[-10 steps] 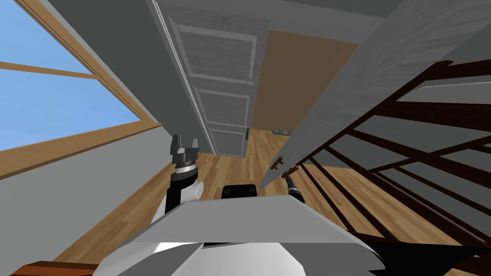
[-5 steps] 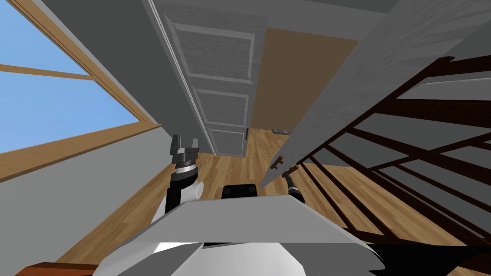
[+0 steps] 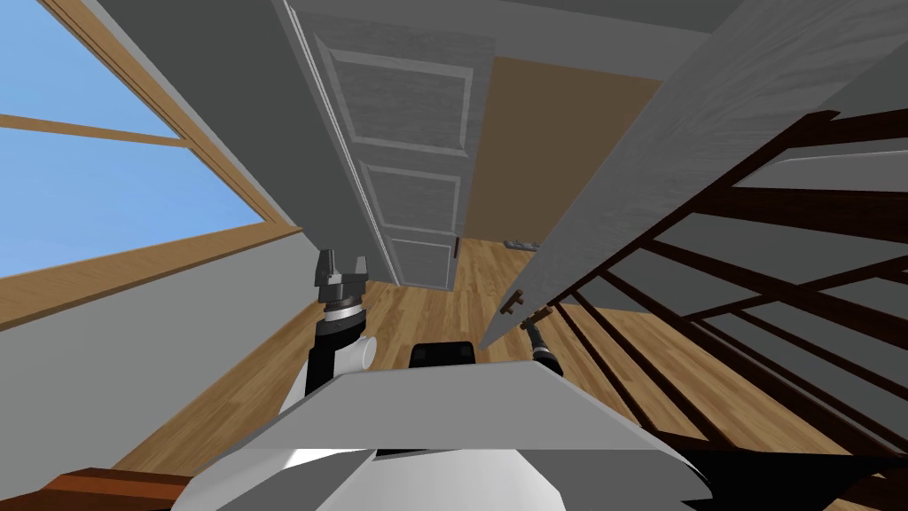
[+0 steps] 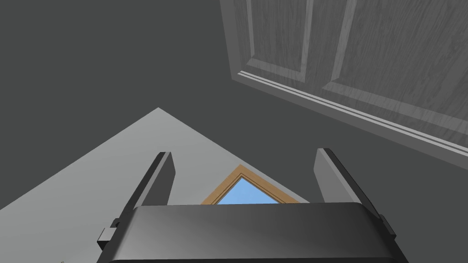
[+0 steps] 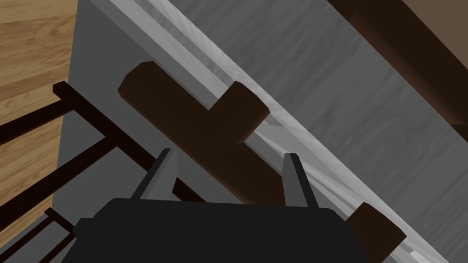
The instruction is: Pull the door open
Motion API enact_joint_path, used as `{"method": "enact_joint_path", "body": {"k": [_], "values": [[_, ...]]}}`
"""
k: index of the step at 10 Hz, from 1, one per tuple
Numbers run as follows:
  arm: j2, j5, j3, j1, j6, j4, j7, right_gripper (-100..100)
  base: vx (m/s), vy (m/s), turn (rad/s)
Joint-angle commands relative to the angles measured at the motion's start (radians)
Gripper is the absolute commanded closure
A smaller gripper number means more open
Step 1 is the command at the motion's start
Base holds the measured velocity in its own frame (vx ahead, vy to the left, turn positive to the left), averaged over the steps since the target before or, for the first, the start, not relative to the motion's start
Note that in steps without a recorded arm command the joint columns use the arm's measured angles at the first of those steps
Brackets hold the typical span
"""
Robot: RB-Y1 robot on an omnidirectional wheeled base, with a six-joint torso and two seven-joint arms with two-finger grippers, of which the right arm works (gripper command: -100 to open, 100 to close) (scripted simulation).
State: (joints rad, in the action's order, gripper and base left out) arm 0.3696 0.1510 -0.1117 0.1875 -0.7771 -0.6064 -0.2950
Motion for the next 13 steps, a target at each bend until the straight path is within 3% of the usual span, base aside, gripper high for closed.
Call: {"method": "enact_joint_path", "body": {"k": [1, 13], "values": [[-0.004, 0.006, 0.004, -0.011, 0.0, -0.01, 0.03, 100, -0.047, -0.039, 0.031], [-0.002, 0.013, 0.021, -0.018, -0.004, -0.014, 0.09, 100, -0.013, -0.017, 0.015]]}}
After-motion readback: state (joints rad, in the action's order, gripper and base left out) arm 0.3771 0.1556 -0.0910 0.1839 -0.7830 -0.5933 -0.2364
